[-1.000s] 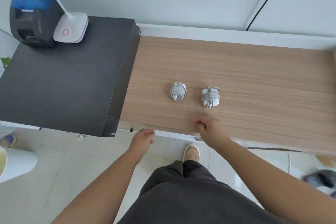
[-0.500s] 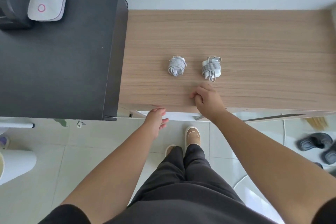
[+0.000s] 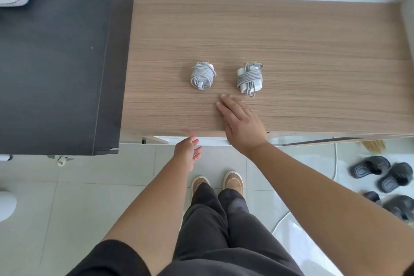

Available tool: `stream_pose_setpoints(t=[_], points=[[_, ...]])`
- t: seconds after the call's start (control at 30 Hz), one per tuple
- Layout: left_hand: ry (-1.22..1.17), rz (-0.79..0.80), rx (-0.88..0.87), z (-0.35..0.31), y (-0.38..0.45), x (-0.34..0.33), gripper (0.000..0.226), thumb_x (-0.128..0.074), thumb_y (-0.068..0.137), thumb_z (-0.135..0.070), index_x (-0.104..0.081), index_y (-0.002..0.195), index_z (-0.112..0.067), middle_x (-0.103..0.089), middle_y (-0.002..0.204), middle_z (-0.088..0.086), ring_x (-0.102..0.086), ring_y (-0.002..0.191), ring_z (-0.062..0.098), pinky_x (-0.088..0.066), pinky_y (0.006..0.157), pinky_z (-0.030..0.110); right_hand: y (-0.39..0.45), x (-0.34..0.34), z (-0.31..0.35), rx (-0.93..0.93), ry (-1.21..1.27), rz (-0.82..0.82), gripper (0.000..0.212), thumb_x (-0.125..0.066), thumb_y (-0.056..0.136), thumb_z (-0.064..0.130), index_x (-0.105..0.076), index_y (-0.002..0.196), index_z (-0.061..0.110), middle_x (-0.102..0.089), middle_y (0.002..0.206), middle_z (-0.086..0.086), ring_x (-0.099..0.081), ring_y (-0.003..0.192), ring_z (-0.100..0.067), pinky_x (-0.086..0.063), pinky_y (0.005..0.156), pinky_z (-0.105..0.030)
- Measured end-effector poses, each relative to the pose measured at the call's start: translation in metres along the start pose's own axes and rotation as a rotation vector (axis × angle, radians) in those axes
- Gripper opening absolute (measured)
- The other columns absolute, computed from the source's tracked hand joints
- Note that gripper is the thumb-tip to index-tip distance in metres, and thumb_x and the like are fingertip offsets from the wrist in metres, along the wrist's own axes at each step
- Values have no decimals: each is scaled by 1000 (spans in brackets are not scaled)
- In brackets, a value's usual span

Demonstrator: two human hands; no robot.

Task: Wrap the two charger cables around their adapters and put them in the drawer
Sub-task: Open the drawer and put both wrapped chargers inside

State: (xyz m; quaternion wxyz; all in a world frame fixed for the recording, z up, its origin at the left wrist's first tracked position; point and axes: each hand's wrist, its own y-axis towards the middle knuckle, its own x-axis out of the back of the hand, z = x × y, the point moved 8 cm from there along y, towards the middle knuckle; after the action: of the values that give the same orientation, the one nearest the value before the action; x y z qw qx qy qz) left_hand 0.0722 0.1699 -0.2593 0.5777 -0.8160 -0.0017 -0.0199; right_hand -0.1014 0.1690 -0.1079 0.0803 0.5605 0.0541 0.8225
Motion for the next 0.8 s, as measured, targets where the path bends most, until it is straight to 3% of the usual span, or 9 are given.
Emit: stream_pose_setpoints(t=[0.13,0.23,0.37,0.6,0.7,0.8], points=[[-288,105,99,15,7,-25,57,-23,105,-44,-40,143,-6,-47,147,13,-48,132,31,-36,110,40,-1,0,1,32,-11,-33,42,-49,88,8,-58,129,7,-53,140,-10,-50,130,-29,-41,107,-45],[-481,127,124,22,11,-37,72,-22,98,-61,-34,148,-11,-43,150,11,-43,136,32,-30,113,42,-2,0,1,49,-19,-56,41,-45,90,10,-59,128,8,-53,140,-9,-50,131,-28,-41,107,-44],[-682,135,106,20,16,-42,74,-28,95,-65,-37,147,-12,-45,149,9,-43,136,34,-29,113,43,-3,2,1,64,-28,-85,42,-44,89,10,-60,127,8,-55,138,-10,-51,129,-29,-42,107,-44],[-642,194,113,28,12,-33,84,-31,88,-75,-39,146,-15,-47,146,7,-50,125,35,-36,106,42,-4,3,1,41,-15,-96,42,-40,89,13,-61,126,8,-56,138,-9,-52,128,-29,-41,107,-44],[-618,230,109,38,11,-26,83,-27,90,-73,-36,148,-15,-44,149,8,-48,130,36,-34,108,44,-6,5,1,34,-14,-67,42,-40,91,14,-60,127,9,-54,139,-8,-51,130,-28,-40,109,-45],[-403,210,47,49,3,-9,79,-21,92,-70,-37,146,-14,-46,147,13,-44,134,36,-34,107,50,-17,9,2,-20,15,-22,45,-39,92,16,-54,133,9,-50,143,-8,-45,134,-28,-34,113,-45]])
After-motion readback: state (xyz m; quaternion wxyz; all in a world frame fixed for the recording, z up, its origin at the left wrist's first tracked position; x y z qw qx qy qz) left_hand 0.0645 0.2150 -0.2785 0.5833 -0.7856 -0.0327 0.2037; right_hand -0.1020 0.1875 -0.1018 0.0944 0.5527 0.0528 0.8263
